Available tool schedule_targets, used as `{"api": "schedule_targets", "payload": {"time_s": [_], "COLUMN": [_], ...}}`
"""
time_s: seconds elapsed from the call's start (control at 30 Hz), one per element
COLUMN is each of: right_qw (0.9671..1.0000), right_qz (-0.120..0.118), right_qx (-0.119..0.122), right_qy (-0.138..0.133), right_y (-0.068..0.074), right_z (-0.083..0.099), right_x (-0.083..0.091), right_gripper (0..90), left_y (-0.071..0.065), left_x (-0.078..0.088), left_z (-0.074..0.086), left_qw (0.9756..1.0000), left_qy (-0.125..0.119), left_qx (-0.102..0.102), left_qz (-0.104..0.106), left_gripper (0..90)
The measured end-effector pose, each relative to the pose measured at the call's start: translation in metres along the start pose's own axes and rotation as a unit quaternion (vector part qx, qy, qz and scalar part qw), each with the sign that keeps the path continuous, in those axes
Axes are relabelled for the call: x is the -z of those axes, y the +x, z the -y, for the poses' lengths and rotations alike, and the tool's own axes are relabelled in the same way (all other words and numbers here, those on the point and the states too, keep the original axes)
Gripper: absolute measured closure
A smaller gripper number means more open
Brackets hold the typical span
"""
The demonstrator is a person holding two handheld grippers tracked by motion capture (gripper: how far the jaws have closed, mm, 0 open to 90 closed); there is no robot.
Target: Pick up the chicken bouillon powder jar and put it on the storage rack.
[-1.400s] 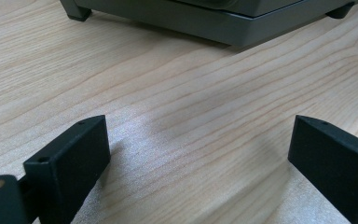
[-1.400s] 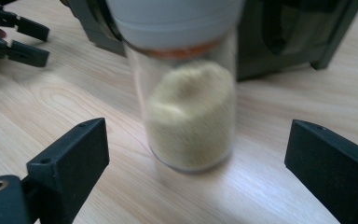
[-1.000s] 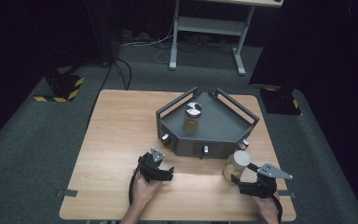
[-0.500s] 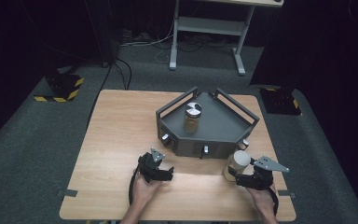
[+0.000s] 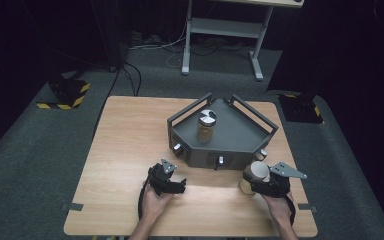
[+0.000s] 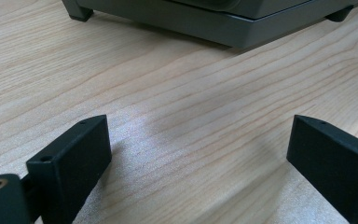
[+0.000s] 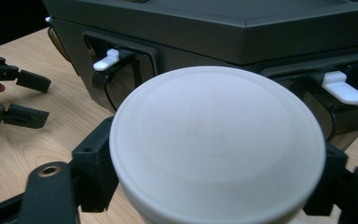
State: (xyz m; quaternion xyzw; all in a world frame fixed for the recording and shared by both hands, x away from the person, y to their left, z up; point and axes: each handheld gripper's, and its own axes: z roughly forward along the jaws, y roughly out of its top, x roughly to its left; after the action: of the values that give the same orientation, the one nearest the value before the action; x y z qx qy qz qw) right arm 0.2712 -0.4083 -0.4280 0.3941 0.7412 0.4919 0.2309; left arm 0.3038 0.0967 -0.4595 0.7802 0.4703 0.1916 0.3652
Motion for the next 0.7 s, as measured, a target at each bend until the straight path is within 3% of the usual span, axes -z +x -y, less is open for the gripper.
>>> {"api": "schedule_targets", "payload": {"time_s": [0.27,0.7], "right_qw": [1.0000,1.0000], "right_qz": [0.001,0.003], "right_qx": [0.003,0.005], "right_qy": [-0.002,-0.006], "right_y": [-0.0001,-0.0001], "right_z": [0.0002,0.0025], "right_x": [-0.0005,0.0003], "right_gripper": [31.7,32.7], "left_y": [0.0000,0.0002], "left_x": [0.0000,0.0000], "left_z": [0.0000,0.0001], "left_qw": [1.0000,1.0000], "left_qy": [0.000,0.000], "left_qx": [0.000,0.000], "left_qz": [0.000,0.000], "left_gripper": [6.3,6.3]}}
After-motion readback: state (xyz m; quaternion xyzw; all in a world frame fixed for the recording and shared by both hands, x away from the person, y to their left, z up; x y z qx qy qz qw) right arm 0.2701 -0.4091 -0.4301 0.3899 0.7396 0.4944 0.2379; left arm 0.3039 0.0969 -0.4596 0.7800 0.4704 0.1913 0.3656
